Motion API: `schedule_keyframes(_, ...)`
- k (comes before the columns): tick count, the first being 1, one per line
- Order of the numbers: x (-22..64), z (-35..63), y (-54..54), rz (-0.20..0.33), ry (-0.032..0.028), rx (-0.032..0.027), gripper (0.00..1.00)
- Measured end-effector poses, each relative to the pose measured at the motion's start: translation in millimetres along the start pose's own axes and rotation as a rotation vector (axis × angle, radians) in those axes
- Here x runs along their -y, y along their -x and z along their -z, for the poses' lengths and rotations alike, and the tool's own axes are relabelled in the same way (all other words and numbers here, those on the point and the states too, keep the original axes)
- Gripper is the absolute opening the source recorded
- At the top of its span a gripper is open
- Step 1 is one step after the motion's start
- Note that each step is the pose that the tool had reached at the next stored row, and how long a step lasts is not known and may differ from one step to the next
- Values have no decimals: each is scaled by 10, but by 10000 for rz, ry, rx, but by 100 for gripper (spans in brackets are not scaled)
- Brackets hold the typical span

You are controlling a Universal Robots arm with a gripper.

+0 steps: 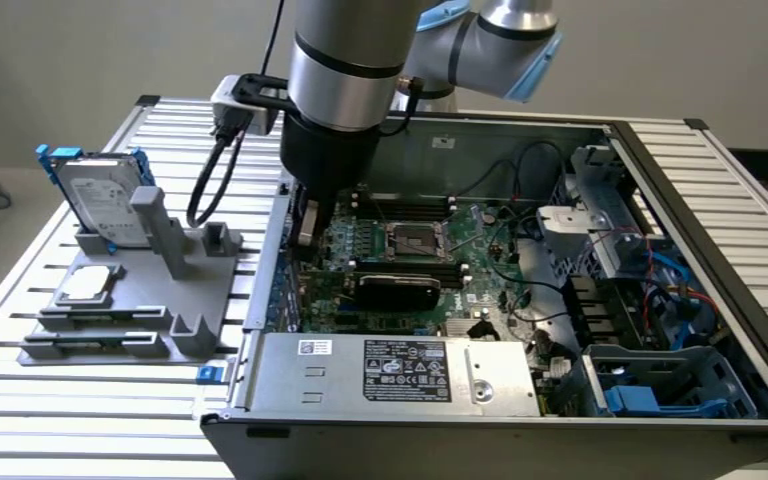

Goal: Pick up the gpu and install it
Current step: 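Press down on the gpu until it lock into place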

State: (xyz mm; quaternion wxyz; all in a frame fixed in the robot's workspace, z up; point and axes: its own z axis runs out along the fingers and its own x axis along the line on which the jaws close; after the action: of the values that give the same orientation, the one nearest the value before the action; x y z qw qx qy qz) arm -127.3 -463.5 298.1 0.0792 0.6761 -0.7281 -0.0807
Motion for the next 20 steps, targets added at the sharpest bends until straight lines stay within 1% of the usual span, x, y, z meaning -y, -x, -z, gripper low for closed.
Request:
schedule_keyframes(4, 0, -1, 2, -1, 7, 1, 11)
schedule_keyframes(8, -1, 1, 6, 0, 58, -3, 11)
schedule_keyframes(11, -2, 2, 6, -2, 77, -5, 11)
schedule_keyframes(20, 4, -22, 7, -3, 87, -11, 11)
